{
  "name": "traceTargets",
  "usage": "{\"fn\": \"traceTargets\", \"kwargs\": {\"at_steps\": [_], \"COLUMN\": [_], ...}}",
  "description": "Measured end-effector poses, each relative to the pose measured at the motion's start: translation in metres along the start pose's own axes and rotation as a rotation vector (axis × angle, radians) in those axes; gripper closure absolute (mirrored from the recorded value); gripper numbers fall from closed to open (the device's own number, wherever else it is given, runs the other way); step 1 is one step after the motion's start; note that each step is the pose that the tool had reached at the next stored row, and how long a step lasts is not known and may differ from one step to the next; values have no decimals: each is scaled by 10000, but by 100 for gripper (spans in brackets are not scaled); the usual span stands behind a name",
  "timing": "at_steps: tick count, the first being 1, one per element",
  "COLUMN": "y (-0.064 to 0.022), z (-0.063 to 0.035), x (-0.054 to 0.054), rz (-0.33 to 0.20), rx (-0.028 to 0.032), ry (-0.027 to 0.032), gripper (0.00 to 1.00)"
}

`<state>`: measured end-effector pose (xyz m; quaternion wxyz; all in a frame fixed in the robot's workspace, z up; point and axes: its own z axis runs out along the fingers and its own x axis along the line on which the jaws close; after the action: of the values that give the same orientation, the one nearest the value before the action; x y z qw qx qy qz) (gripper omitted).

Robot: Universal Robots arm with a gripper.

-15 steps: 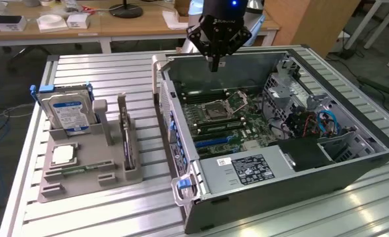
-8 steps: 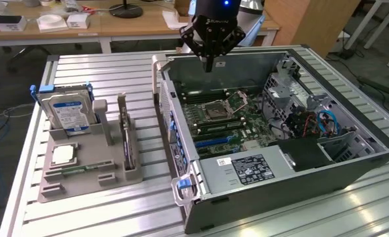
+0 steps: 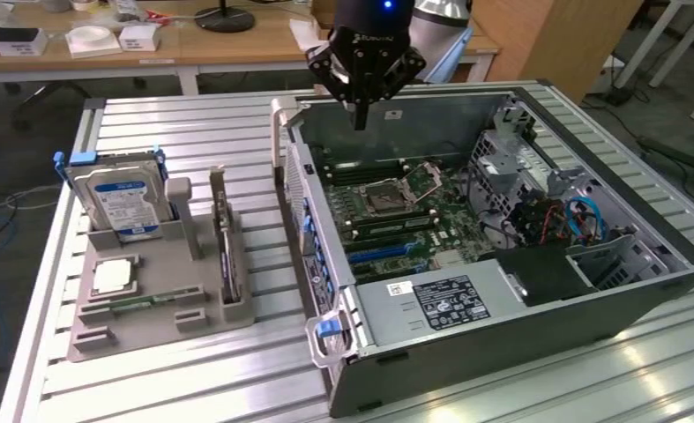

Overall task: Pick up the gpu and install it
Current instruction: 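Reach for the gpu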

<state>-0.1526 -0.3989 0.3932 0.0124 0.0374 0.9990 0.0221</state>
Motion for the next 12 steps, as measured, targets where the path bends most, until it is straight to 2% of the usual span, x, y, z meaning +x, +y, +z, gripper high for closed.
{"fn": "traceTargets", "kwargs": {"at_steps": [12], "y": [-16], "z": [-3], "x": [213], "rz": [0], "rx": [0], "ry": [0], "gripper": [90]}}
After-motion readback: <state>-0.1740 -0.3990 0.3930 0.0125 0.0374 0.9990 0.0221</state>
